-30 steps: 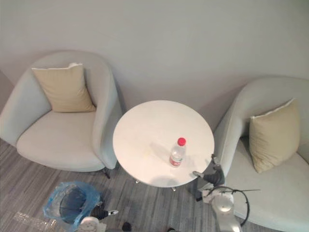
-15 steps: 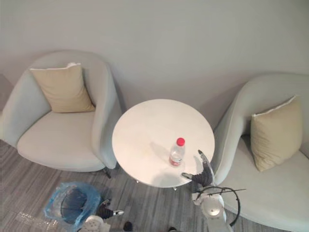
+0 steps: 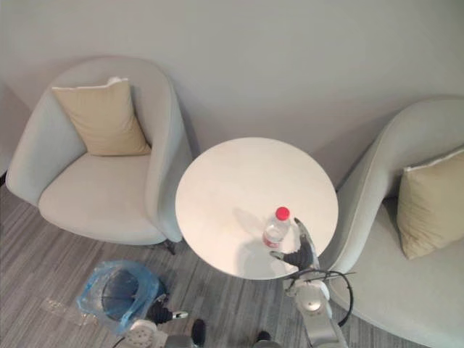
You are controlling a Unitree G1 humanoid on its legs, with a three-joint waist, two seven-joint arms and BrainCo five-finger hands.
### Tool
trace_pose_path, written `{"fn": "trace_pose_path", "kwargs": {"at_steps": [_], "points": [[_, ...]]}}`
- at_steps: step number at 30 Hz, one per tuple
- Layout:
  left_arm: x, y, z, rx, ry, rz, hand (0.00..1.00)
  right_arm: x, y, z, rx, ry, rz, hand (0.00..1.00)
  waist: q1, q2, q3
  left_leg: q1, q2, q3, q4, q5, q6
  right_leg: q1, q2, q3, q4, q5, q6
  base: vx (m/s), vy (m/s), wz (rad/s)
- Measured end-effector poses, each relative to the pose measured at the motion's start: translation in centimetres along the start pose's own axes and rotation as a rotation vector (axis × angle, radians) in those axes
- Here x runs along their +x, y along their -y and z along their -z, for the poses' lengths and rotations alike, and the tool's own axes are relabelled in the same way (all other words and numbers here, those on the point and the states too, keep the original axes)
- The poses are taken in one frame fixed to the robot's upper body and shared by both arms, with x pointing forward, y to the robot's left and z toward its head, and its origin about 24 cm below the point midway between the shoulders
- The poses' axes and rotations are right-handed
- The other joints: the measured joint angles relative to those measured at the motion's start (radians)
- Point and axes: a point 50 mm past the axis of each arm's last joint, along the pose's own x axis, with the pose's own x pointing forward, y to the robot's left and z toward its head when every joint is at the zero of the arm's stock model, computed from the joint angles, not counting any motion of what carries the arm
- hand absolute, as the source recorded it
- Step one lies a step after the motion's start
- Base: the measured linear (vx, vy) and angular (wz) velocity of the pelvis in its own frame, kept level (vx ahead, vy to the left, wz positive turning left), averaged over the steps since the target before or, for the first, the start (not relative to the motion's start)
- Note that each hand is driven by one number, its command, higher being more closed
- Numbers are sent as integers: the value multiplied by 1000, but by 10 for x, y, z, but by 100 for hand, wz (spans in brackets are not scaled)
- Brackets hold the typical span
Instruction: Gather rubbish on tea table into small bin, then transfer packed bag to large trash can.
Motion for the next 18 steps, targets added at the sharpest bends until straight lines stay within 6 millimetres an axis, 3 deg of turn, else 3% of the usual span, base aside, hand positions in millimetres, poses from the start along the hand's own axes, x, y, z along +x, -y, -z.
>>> {"fn": "trace_pose_path", "kwargs": {"at_steps": [15,16,18], "points": [[1,3,-11,-40,38,0,0,6,-16,-9,200,-40,59,0,33,7,27,-40,-6,-19,17,-1,-1,-73,-29,-36,146,-88,6,0,8,8],[1,3,-12,-41,43,0,0,8,-17,-12,207,-34,66,100,36,7,27,-50,-7,-25,18,-1,-1,-83,-31,-39,153,-92,5,12,2,11],[1,4,-14,-43,49,1,0,10,-16,-14,212,-28,78,100,44,7,27,-64,-6,-30,24,-1,-1,-93,-34,-47,162,-97,7,20,0,13]]}}
